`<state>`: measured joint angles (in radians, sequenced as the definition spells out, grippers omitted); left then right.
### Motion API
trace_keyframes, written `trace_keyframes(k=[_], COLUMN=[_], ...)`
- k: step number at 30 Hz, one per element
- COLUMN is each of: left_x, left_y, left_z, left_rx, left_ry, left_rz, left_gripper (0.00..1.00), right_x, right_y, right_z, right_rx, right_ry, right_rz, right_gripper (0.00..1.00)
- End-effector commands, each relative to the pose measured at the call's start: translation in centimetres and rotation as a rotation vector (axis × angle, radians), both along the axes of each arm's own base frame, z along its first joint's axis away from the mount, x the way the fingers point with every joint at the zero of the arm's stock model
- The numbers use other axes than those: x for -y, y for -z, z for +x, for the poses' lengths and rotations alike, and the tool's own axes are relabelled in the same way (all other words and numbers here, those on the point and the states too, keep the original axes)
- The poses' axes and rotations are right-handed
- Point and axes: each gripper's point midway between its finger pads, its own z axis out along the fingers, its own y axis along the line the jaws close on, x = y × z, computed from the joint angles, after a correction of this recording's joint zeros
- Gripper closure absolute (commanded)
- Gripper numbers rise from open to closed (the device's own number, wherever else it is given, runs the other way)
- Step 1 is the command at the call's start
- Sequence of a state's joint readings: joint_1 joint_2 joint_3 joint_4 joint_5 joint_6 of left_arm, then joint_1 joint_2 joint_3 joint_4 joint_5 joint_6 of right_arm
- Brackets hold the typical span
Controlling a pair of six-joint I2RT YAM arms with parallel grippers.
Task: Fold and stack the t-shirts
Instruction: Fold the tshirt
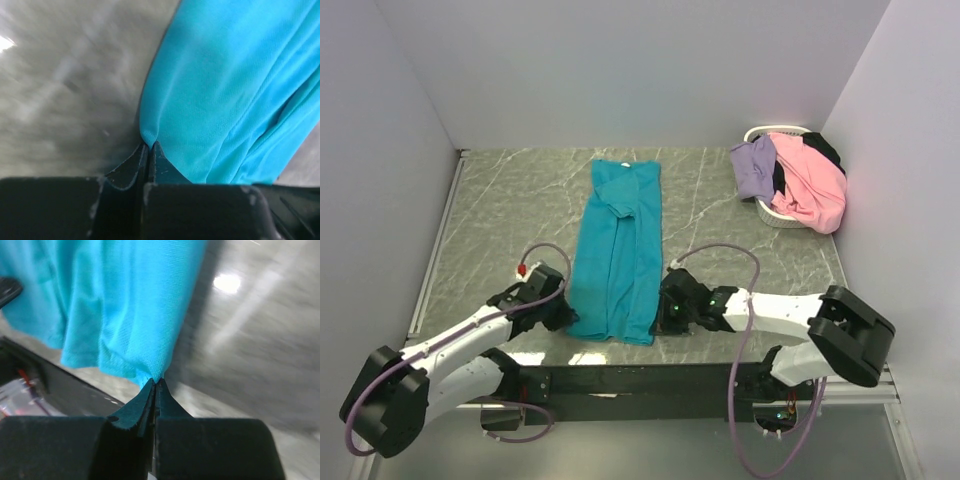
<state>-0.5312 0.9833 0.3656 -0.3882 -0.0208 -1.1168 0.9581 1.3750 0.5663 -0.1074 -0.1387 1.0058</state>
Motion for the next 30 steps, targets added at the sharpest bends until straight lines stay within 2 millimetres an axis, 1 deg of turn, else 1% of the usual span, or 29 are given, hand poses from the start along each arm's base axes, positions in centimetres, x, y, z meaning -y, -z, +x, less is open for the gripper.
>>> trace_keyframes(k=[1, 4, 5, 6, 8, 10, 11, 12, 13, 14, 15, 16, 18, 19, 20, 22, 23, 24, 25, 26, 27, 28, 29, 30], left_x=[2.3, 3.9, 3.7, 4.1, 4.3, 4.2, 4.3, 4.4, 4.5, 4.5, 4.7, 4.7, 4.7, 4.6, 4.5, 4.4, 4.3, 4.3, 4.1, 4.4, 4.5, 4.2, 4.1, 4.2], left_y=[-0.3, -0.5, -0.2, -0.3, -0.1, 0.1, 0.2, 0.3, 0.3, 0.5, 0.4, 0.2, 0.1, -0.2, -0.5, -0.7, -0.8, -0.7, -0.4, -0.4, -0.2, 0.3, 0.5, 0.7], left_z=[-1.9, -3.0, -3.1, -3.5, -3.9, -4.5, -4.6, -4.9, -4.8, -4.8, -4.8, -4.7, -4.6, -4.5, -4.3, -4.1, -4.1, -4.2, -4.5, -4.5, -4.9, -5.3, -5.5, -5.8], left_rx=[-0.059, -0.083, -0.087, -0.091, -0.104, -0.122, -0.126, -0.128, -0.125, -0.13, -0.123, -0.121, -0.111, -0.107, -0.095, -0.086, -0.084, -0.085, -0.095, -0.091, -0.102, -0.115, -0.122, -0.13], left_ry=[0.011, 0.041, 0.033, 0.043, 0.052, 0.061, 0.068, 0.081, 0.081, 0.086, 0.102, 0.103, 0.119, 0.115, 0.106, 0.107, 0.101, 0.103, 0.103, 0.106, 0.113, 0.116, 0.112, 0.118], left_rz=[-0.065, -0.084, -0.056, -0.051, -0.034, 0.001, 0.009, 0.013, 0.02, 0.024, 0.027, 0.04, 0.06, 0.07, 0.076, 0.083, 0.083, 0.079, 0.08, 0.063, 0.054, 0.06, 0.057, 0.052], left_gripper=[0.99, 0.99, 0.99, 0.99, 0.99, 0.99, 0.99, 0.99, 0.95, 0.89, 0.83, 0.58, 0.46, 0.36, 0.31, 0.25, 0.25, 0.25, 0.27, 0.27, 0.28, 0.29, 0.3, 0.3], right_x=[3.3, 5.1, 6.1, 6.5, 7.9, 8.7, 9.0, 8.9, 9.0, 9.1, 9.2, 9.1, 9.3, 9.3, 9.5, 9.5, 9.5, 9.5, 9.5, 9.3, 9.2, 9.2, 8.6, 8.5], right_y=[1.0, 1.3, 1.6, 1.1, 1.4, 0.9, 0.9, 0.5, 0.5, 0.4, 0.3, 0.0, -0.3, -0.6, -0.7, -1.0, -1.1, -1.1, -0.8, -0.9, -0.9, -0.4, -0.5, -0.4], right_z=[-0.8, -1.4, -1.8, -1.5, -1.8, -1.6, -1.8, -1.7, -1.7, -1.7, -1.6, -1.4, -1.2, -1.0, -0.9, -0.6, -0.3, -0.2, -0.6, -0.2, -0.2, -0.5, -0.6, -0.6], right_rx=[0.008, -0.003, -0.01, 0.008, 0.014, 0.032, 0.031, 0.042, 0.045, 0.048, 0.055, 0.062, 0.08, 0.09, 0.098, 0.112, 0.118, 0.12, 0.104, 0.109, 0.106, 0.095, 0.087, 0.08], right_ry=[0.061, 0.096, 0.108, 0.136, 0.172, 0.204, 0.207, 0.209, 0.211, 0.215, 0.213, 0.215, 0.214, 0.216, 0.224, 0.228, 0.234, 0.236, 0.224, 0.231, 0.232, 0.222, 0.207, 0.209], right_rz=[-0.093, -0.135, -0.169, -0.164, -0.195, -0.193, -0.197, -0.178, -0.179, -0.179, -0.182, -0.183, -0.192, -0.19, -0.195, -0.186, -0.179, -0.174, -0.165, -0.145, -0.129, -0.121, -0.082, -0.068], right_gripper=[1.0, 1.0, 1.0, 1.0, 1.0, 1.0, 0.97, 0.93, 0.84, 0.57, 0.47, 0.42, 0.38, 0.36, 0.33, 0.31, 0.3, 0.3, 0.3, 0.3, 0.3, 0.3, 0.3, 0.3])
